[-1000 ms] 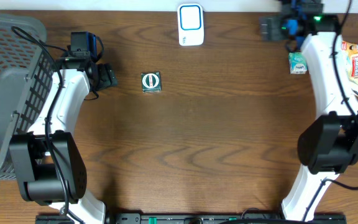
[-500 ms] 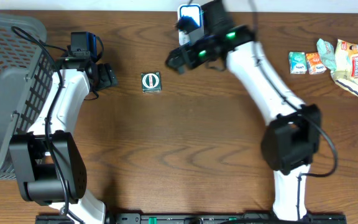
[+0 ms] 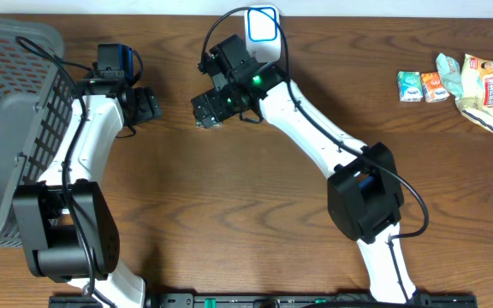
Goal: Scan the item barcode
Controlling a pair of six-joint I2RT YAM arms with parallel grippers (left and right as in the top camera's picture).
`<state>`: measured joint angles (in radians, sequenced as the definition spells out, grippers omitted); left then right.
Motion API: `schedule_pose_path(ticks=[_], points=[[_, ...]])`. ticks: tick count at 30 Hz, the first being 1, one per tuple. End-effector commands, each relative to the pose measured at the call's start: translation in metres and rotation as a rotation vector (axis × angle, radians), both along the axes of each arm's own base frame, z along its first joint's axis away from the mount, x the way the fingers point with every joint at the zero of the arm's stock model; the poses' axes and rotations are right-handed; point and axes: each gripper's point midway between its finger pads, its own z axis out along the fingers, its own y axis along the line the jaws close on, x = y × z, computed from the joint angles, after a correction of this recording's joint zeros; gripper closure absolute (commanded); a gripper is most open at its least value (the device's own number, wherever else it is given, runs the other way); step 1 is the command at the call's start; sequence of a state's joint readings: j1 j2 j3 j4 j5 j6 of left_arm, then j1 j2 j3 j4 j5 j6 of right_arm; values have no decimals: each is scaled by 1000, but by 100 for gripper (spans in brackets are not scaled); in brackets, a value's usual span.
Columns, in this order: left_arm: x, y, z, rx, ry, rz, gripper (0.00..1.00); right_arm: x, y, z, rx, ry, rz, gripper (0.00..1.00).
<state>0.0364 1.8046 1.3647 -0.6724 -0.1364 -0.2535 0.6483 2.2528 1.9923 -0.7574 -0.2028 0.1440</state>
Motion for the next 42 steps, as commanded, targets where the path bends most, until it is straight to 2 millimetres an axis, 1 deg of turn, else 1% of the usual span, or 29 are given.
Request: schedule_pose_path(ticks=[1, 8, 11, 13, 18, 23, 30, 34, 37, 40, 42], points=[[-2, 1, -2, 9, 9, -10, 3, 1, 6, -4, -19, -26, -22, 1], [-2, 1, -2, 9, 9, -10, 2, 23, -4, 1, -3, -46, -247, 1], [-2, 1, -2, 9, 9, -10, 3, 30, -10, -2, -14, -58, -315, 1], [-2, 1, -2, 9, 9, -10, 2, 31, -9, -4, -14, -60, -320, 1], [-2, 1, -2, 9, 9, -10, 3, 24, -1, -13, -16, -38, -295, 1], [-2, 1, -2, 9, 9, -10, 2, 23, 4, -20, -19, -36, -289, 1], [-2, 1, -2, 9, 9, -10, 2, 26, 6, -41, -31, -27, -299, 1], [-2, 1, -2, 9, 9, -10, 2, 29, 15, -53, -9, -27, -311, 1], [-2, 1, -2, 9, 9, -10, 2, 31, 19, -71, -39, -50, -320, 1], [-2, 1, -2, 9, 9, -10, 2, 27, 19, -90, -73, -40, -318, 1], [-2, 1, -2, 9, 9, -10, 2, 26, 19, -94, -79, -36, -317, 1]])
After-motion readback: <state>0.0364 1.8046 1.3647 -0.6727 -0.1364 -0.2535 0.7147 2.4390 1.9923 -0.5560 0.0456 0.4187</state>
